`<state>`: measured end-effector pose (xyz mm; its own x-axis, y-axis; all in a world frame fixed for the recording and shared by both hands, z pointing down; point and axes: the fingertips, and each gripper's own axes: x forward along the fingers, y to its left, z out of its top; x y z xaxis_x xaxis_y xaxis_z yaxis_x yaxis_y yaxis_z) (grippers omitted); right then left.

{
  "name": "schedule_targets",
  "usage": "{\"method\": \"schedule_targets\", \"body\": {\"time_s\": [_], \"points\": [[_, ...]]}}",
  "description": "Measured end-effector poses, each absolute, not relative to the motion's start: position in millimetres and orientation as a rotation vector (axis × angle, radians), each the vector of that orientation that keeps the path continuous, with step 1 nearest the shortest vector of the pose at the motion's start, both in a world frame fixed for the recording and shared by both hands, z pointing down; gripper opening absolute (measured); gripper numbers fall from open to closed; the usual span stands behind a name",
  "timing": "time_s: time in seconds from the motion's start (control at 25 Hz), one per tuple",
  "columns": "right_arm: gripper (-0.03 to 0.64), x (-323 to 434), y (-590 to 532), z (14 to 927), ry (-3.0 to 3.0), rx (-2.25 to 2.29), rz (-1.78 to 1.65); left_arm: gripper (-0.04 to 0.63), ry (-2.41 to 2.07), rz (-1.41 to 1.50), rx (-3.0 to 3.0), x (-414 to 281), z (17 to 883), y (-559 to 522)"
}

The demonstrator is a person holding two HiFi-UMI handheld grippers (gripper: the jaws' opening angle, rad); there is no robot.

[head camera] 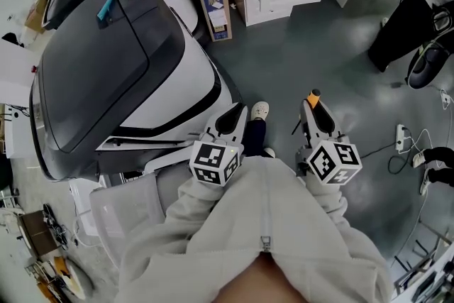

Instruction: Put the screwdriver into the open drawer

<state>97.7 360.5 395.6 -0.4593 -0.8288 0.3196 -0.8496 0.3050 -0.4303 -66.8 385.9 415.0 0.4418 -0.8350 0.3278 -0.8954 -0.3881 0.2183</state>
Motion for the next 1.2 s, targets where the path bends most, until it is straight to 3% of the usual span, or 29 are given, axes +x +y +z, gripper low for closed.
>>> {"method": "schedule_targets", "body": {"time_s": [1.2], "points": [[0.126,125.7,173.5,391.6,-2.447,1.636,0.895,0.043,-1.417,0.225,2.365,-42.2,402.7,185.4]]}}
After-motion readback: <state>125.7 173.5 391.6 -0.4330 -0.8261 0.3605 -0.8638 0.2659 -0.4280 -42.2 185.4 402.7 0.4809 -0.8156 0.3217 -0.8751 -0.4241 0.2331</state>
